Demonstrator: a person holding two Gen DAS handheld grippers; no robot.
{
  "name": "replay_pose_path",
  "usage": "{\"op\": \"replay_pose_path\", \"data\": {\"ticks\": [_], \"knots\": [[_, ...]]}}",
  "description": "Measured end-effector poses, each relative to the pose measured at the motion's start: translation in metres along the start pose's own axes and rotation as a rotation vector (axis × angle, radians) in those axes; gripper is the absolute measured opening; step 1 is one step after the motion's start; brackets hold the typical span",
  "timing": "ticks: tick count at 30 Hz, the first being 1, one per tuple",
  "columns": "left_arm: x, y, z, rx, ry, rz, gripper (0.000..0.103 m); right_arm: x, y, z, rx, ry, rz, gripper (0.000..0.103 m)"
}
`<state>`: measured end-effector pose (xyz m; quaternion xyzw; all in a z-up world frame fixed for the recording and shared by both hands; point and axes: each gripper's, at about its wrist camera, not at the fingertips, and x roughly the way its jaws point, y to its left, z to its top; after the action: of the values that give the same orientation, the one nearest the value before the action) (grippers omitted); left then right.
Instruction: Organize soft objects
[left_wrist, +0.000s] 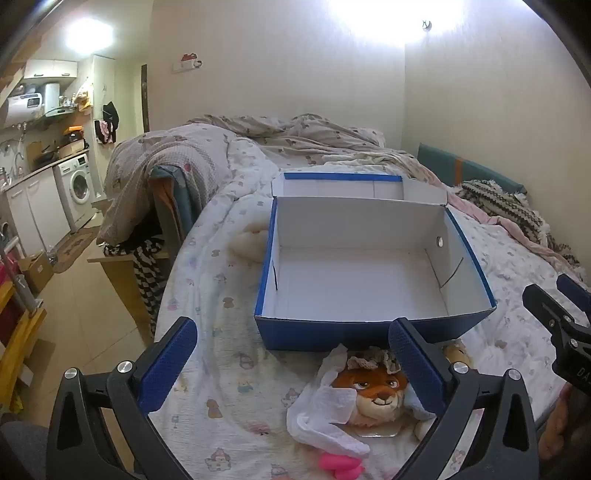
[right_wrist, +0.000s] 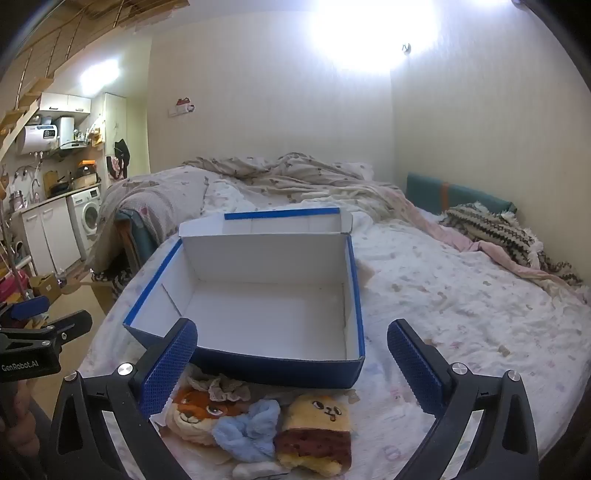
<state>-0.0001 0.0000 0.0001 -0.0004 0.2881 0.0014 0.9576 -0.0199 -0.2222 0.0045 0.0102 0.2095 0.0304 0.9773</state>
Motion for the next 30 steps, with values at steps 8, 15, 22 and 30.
{"op": "replay_pose_path", "data": {"ticks": [8,15,22,30], "knots": [[0.0003,0.0001,-0.0002,-0.003,-0.002,-0.008,0.103,0.0003,0.0013,-0.0008,0.004,0.0,0.003,0.103],[0.0003,0.0002,-0.0001,-0.005,-0.002,-0.006,0.103,0.0,-0.0015,-0.0012,0.004,-0.003,0.0,0.103],[0.0006,0.0003,-0.0002,-0.004,-0.002,-0.006,0.103,0.0013,0.0021,-0.0005,-0.007,0.001,0.002,0.103],[0.0003,0.0002,-0.0001,-0.003,-0.002,-0.005,0.103,0.001,0.0029,-0.0008,-0.006,-0.001,0.0,0.103]]}}
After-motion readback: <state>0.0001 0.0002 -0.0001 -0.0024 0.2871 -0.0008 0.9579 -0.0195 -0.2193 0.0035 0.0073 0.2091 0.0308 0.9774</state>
